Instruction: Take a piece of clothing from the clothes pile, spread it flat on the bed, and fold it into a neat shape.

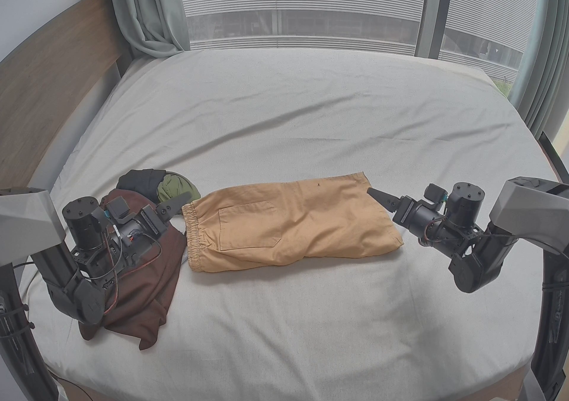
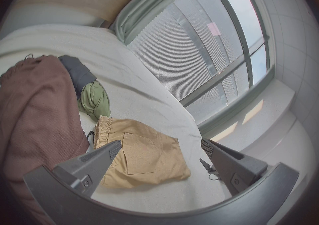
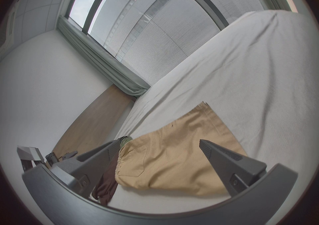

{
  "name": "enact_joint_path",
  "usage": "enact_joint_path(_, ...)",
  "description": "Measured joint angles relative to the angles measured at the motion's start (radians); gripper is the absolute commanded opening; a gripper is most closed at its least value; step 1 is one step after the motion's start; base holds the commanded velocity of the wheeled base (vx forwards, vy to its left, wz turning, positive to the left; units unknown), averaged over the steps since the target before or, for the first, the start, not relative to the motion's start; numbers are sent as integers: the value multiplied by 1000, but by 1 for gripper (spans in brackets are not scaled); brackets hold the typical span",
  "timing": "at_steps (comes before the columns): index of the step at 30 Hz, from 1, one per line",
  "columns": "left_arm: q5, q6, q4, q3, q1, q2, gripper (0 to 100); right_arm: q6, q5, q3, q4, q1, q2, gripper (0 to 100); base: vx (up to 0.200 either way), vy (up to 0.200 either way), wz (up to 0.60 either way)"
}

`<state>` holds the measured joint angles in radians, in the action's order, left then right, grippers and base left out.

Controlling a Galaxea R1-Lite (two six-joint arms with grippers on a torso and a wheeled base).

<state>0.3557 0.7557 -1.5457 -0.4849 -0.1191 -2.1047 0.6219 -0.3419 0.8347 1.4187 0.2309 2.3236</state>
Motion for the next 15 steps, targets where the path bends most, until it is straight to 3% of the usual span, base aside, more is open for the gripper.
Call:
enact_joint_path(8, 25, -271, 3, 68, 9, 22, 100, 28, -20, -147, 89, 0, 1, 100, 0, 0, 0)
enact_joint_path(15, 26, -319, 2, 106, 9, 4, 100, 22, -23, -180, 92, -3, 45, 100, 0, 0, 0)
